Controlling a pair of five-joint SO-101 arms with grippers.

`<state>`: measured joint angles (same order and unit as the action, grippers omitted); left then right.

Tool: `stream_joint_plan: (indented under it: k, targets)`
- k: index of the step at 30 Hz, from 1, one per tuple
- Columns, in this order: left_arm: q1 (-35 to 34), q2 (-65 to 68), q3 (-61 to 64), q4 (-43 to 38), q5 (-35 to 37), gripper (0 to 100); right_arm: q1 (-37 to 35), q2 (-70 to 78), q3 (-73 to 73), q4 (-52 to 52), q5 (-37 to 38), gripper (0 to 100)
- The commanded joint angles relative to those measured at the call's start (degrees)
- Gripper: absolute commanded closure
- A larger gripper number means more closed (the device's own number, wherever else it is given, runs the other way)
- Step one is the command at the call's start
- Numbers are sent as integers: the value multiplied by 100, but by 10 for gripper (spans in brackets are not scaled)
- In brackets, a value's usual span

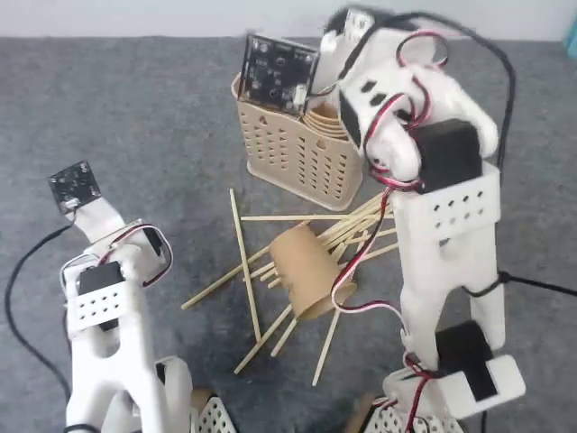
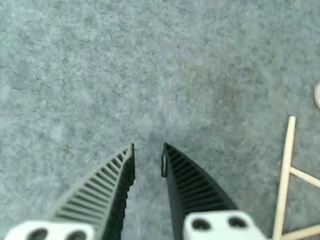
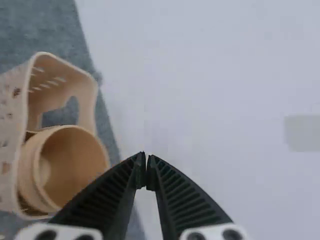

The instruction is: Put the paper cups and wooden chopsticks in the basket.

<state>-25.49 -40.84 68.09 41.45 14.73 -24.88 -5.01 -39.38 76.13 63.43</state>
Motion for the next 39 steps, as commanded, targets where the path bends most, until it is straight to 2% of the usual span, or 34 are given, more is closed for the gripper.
stream_joint_plan:
  k: [1, 4, 6, 11, 14, 18, 25, 31, 34, 39]
  targets:
    - [62, -193, -31, -123, -35, 908, -207, -690, -141, 1218, -835, 986]
    - [62, -193, -13, -220, -35, 908, -277, -945, -123, 2273, -1292, 986]
    - [62, -193, -13, -220, -35, 908, -303, -1095, -9, 2738, -1345, 985]
    - [70, -193, -4, -211, -26, 837, -198, -1868, 1477, 2668, -1116, 934]
    - [325, -246, 110, -211, -70, 807, -620, -2519, 2558, 2659, -1020, 879]
    - [396, -246, 119, -211, -70, 808, -1358, -3609, 4009, 2651, -1037, 875]
    - [413, -246, 119, -211, -79, 808, -2457, -5798, 7200, 1253, -1881, 870]
    - [413, -246, 127, -211, -79, 808, -2580, -7257, 9670, 145, -2101, 770]
    - [413, -246, 127, -211, -79, 808, -2571, -7662, 10321, 84, -2092, 760]
    - [422, -246, 127, -229, -79, 808, -2492, -7732, 10409, 84, -2084, 759]
